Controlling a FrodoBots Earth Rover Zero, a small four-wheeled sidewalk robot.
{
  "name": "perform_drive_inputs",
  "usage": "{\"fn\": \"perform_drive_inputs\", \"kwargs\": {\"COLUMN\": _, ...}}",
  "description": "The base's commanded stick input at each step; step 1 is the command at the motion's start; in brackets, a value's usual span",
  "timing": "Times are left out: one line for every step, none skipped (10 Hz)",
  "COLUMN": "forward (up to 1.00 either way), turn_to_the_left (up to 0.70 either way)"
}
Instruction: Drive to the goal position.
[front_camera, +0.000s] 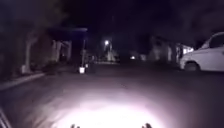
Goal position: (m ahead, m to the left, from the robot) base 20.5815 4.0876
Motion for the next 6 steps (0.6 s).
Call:
{"fn": "perform_drive_inputs", "kwargs": {"forward": 0.85, "turn_to_the_left": 0.0}}
{"fn": "perform_drive_inputs", "kwargs": {"forward": 0.85, "turn_to_the_left": 0.0}}
{"fn": "perform_drive_inputs", "kwargs": {"forward": 0.85, "turn_to_the_left": 0.0}}
{"fn": "perform_drive_inputs", "kwargs": {"forward": 0.85, "turn_to_the_left": 0.0}}
{"fn": "perform_drive_inputs", "kwargs": {"forward": 0.85, "turn_to_the_left": 0.0}}
{"fn": "perform_drive_inputs", "kwargs": {"forward": 0.85, "turn_to_the_left": 0.0}}
